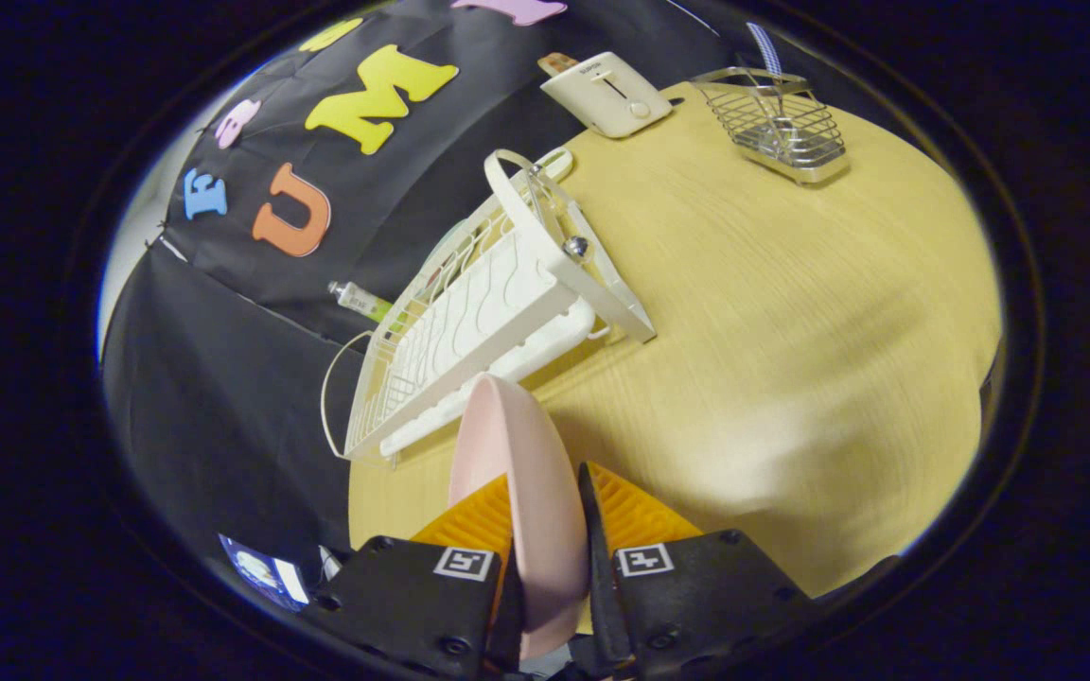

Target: Take the plate from the dish rack, then take the spoon from the basket and place it into the plate.

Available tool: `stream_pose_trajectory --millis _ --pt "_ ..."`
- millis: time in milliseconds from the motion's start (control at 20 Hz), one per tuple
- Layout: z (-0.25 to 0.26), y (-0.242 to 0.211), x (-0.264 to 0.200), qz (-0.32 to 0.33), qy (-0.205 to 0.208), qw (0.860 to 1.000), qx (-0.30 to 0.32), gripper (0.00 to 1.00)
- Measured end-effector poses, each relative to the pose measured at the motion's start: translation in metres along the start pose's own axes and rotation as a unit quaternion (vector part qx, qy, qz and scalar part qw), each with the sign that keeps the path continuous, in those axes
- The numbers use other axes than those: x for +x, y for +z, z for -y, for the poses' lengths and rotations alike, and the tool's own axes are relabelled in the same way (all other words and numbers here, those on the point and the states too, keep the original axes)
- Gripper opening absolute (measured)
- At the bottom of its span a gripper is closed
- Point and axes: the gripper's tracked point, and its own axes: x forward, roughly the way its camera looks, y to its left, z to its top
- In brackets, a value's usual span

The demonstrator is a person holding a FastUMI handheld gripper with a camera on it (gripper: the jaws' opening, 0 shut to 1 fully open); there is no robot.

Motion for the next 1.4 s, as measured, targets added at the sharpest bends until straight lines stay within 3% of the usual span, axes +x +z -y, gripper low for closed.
stream_pose_trajectory --millis 200,350,500,650,750,850,1000,1300,1400 --pt "0.009 0.006 0.002 0.005 0.005 1.0 0.008 0.46" --pt "0.009 0.008 0.006 0.006 0.014 1.0 0.006 0.46" --pt "0.005 0.012 -0.009 0.033 0.018 0.999 -0.037 0.49" --pt "0.003 0.029 -0.035 0.093 0.006 0.991 -0.1 0.61" --pt "0.003 0.043 -0.061 0.15 -0.01 0.977 -0.15 0.66" --pt "0.013 0.063 -0.09 0.221 -0.052 0.953 -0.2 0.84" --pt "0.027 0.077 -0.13 0.3 -0.093 0.918 -0.242 0.96" --pt "0.067 0.119 -0.188 0.387 -0.142 0.867 -0.279 1.0" --pt "0.079 0.138 -0.199 0.403 -0.146 0.856 -0.288 1.0"
